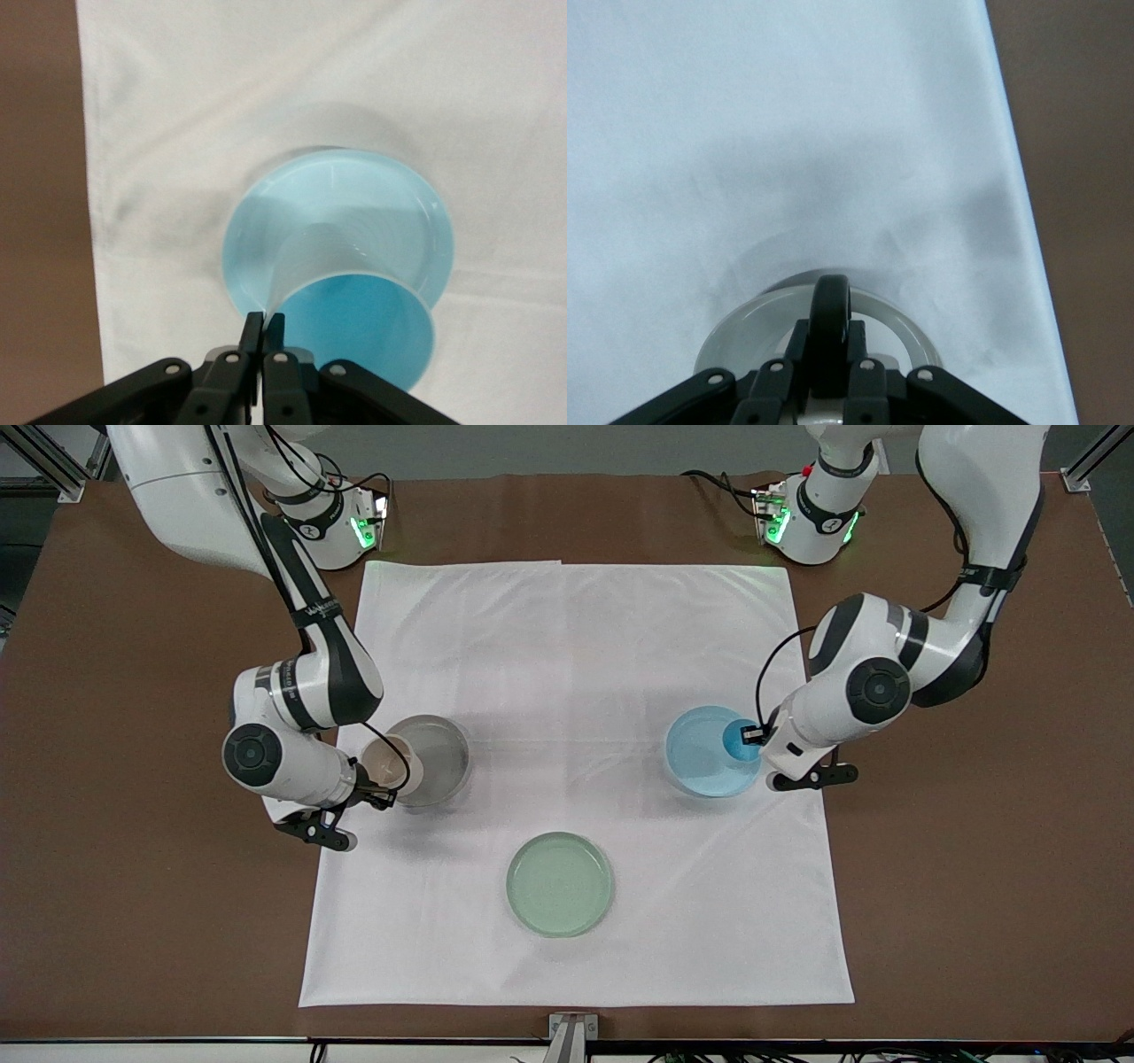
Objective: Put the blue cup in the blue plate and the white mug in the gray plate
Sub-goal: 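Carry the mug toward the gray plate while the left gripper carries the cup, then lower the mug onto the gray plate while the left gripper lowers the cup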
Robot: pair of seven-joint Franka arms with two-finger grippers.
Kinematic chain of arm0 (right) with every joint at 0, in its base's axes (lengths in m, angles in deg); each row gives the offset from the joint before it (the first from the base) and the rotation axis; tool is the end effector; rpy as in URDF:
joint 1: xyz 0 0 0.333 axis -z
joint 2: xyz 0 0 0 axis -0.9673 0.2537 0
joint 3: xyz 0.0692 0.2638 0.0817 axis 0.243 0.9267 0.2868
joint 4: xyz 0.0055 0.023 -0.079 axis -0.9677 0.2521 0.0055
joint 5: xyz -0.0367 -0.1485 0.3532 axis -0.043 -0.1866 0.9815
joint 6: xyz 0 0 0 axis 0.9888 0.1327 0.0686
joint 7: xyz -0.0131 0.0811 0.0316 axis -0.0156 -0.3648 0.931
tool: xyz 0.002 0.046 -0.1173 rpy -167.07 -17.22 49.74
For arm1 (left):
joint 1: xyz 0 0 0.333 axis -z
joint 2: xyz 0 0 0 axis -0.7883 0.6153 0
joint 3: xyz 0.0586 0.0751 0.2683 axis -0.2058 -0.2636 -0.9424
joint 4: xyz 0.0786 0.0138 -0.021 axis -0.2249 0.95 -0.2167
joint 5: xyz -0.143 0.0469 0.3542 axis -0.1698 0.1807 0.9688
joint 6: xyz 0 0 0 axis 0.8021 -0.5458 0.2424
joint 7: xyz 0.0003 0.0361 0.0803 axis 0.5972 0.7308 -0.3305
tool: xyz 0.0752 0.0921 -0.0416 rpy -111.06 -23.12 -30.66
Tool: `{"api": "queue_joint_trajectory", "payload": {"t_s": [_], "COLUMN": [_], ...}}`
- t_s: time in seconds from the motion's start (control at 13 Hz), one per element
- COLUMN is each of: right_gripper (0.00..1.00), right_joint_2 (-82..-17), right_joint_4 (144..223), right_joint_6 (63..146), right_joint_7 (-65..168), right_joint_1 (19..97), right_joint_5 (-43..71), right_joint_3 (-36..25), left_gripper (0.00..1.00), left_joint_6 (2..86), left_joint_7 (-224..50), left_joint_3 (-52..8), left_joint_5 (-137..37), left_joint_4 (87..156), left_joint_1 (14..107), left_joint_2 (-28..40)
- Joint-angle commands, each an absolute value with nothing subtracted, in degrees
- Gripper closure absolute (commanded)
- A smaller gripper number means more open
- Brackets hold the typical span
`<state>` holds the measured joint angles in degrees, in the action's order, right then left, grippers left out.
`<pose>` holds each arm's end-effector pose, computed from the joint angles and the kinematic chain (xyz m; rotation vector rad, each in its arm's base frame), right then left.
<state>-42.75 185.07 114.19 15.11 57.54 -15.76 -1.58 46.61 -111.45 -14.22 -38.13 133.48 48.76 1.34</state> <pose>0.5988 0.1848 0.2155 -3.0604 0.5164 0.2091 0.5321 -0.2174 0.2570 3.0967 0.1930 -0.3257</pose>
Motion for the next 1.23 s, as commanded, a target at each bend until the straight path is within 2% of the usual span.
{"api": "queue_joint_trajectory", "payload": {"t_s": [0.0, 0.08, 0.15, 0.31, 0.38, 0.46, 0.54, 0.69, 0.85, 1.0, 1.15], "right_gripper": [1.00, 1.00, 1.00, 1.00, 0.92, 0.40, 0.01, 0.00, 0.00, 0.00, 0.00], "right_joint_2": [-45.30, -45.30, -45.30, -45.65, -45.74, -45.74, -45.82, -46.00, -45.91, -47.22, -49.85], "right_joint_4": [190.27, 190.71, 190.80, 191.68, 191.86, 191.60, 191.16, 187.58, 181.35, 178.77, 178.68], "right_joint_6": [116.17, 116.69, 116.70, 116.52, 116.17, 115.82, 115.82, 114.60, 108.99, 106.42, 105.46], "right_joint_7": [10.83, 9.59, 9.41, 9.40, 9.49, 9.84, 10.02, 10.98, 17.27, 27.28, 35.56], "right_joint_1": [54.49, 53.52, 53.25, 53.16, 53.24, 53.77, 54.03, 54.91, 57.53, 62.27, 66.58], "right_joint_5": [-14.80, -14.80, -14.80, -14.80, -14.80, -14.80, -14.89, -15.42, -15.86, -15.86, -16.12], "right_joint_3": [-2.00, -2.00, -2.00, -2.00, -2.00, -2.09, -2.17, -2.44, -2.79, -2.88, -3.23], "left_gripper": [0.99, 0.96, 0.88, 0.38, 0.02, 0.00, 0.00, 0.00, 0.00, 0.00, 0.00], "left_joint_6": [48.47, 48.73, 48.99, 49.08, 49.00, 49.00, 48.91, 47.86, 44.45, 37.35, 30.84], "left_joint_7": [-113.44, -113.61, -114.40, -117.20, -118.43, -119.06, -119.06, -118.10, -116.78, -110.15, -98.20], "left_joint_3": [-14.18, -14.18, -14.27, -14.27, -14.27, -14.18, -14.10, -14.36, -14.53, -14.62, -14.71], "left_joint_5": [-37.07, -37.07, -37.07, -36.98, -36.72, -36.37, -36.28, -36.19, -36.10, -36.10, -36.10], "left_joint_4": [133.33, 133.33, 133.33, 133.15, 133.15, 132.89, 132.54, 129.39, 123.69, 114.91, 109.00], "left_joint_1": [49.21, 49.13, 49.12, 49.21, 49.30, 49.13, 49.04, 48.34, 45.97, 42.99, 38.60], "left_joint_2": [3.92, 4.62, 5.15, 5.86, 5.43, 4.55, 3.24, 1.12, 0.06, 0.32, 0.33]}}
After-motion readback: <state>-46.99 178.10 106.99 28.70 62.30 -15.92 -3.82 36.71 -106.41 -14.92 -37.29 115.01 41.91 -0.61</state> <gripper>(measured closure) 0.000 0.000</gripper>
